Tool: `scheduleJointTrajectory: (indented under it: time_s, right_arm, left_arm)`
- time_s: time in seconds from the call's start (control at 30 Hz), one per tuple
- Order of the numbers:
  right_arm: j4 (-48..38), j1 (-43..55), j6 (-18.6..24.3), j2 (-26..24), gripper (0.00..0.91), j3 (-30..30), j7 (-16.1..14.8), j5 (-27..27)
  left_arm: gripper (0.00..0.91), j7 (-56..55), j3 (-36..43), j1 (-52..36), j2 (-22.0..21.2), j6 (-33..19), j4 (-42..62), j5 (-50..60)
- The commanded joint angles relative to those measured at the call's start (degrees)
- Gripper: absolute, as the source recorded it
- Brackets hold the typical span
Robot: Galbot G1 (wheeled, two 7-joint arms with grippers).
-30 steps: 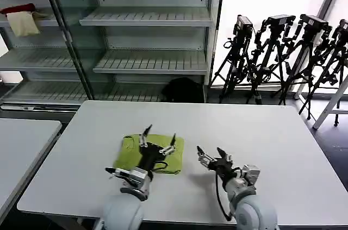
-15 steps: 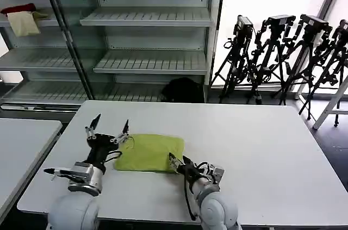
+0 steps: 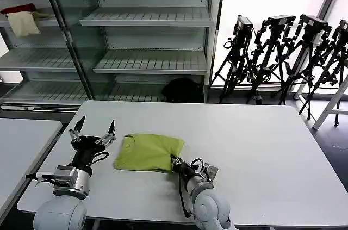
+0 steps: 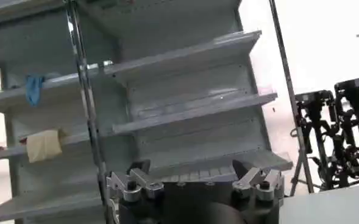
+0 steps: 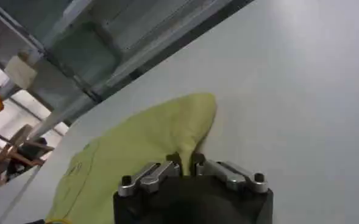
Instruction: Fold and organize the clothes.
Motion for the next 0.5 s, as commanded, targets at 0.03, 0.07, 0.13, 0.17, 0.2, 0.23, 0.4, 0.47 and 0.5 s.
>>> scheduleJointTrajectory:
  time_s: [0.03, 0.07, 0.13, 0.17, 0.2, 0.23, 0.4, 0.47, 0.5]
  right_arm:
    - [5.1, -0.6, -0.2, -4.3, 0.0, 4.8, 1.5, 2.3]
    - [6.0, -0.7, -0.2, -5.2, 0.0, 5.9, 1.4, 2.7]
    - [6.8, -0.8, -0.2, -6.8, 0.0, 8.0, 0.7, 2.6]
    - [7.1, -0.7, -0.2, -7.7, 0.0, 8.9, 0.0, 2.7]
    - [7.3, -0.6, -0.2, -9.1, 0.0, 9.6, -0.4, 2.8]
    - [7.5, -0.6, -0.2, -10.2, 0.0, 10.0, -0.8, 2.7]
    - [8.5, -1.6, -0.2, -13.6, 0.0, 11.8, -2.8, 1.5]
    - [8.5, -1.9, -0.2, -14.8, 0.0, 12.1, -4.4, 0.4]
    - [8.4, -2.1, -0.2, -15.1, 0.0, 11.9, -5.3, -1.2]
  left_arm:
    - [0.907, 0.2, -1.5, 1.0, -0.1, -0.5, 0.2, -0.5]
    - [0.907, 0.3, -1.5, 1.1, -0.1, -0.5, 0.4, -0.3]
    - [0.907, 0.3, -1.3, 1.1, -0.4, -0.6, 0.8, -0.1]
    - [0.907, 0.3, -1.1, 1.1, -0.5, -0.7, 1.0, 0.1]
    - [0.907, 0.3, -0.9, 1.1, -0.7, -0.7, 1.4, 0.4]
    - [0.907, 0.3, -0.8, 1.1, -0.8, -0.7, 1.6, 0.5]
    - [0.907, 0.7, -0.2, 1.1, -1.4, -0.6, 2.3, 1.1]
    - [0.907, 0.7, -0.1, 1.0, -1.6, -0.6, 2.5, 1.1]
    - [0.907, 0.7, 0.0, 1.0, -1.7, -0.5, 2.6, 1.1]
